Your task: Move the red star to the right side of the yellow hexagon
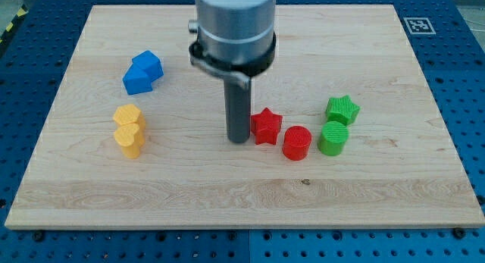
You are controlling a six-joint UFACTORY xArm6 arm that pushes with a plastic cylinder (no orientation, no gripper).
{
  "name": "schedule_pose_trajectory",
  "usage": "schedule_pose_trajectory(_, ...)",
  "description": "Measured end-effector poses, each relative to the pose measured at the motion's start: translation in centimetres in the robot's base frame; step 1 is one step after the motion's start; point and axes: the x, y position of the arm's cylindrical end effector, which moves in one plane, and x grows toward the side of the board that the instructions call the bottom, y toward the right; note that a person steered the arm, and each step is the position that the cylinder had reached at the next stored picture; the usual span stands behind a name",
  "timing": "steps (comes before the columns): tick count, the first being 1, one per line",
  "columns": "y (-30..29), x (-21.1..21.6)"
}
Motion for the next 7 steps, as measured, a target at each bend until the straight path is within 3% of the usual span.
schedule_pose_trajectory(1, 0.0, 3.4)
schedule_pose_trajectory(3, 4.4, 3.3)
schedule_pose_trajectory(4, 6.4, -0.3)
schedule_pose_trajectory(6, 4.8, -7.0)
schedule_pose_trajectory(7, 3.0, -7.7)
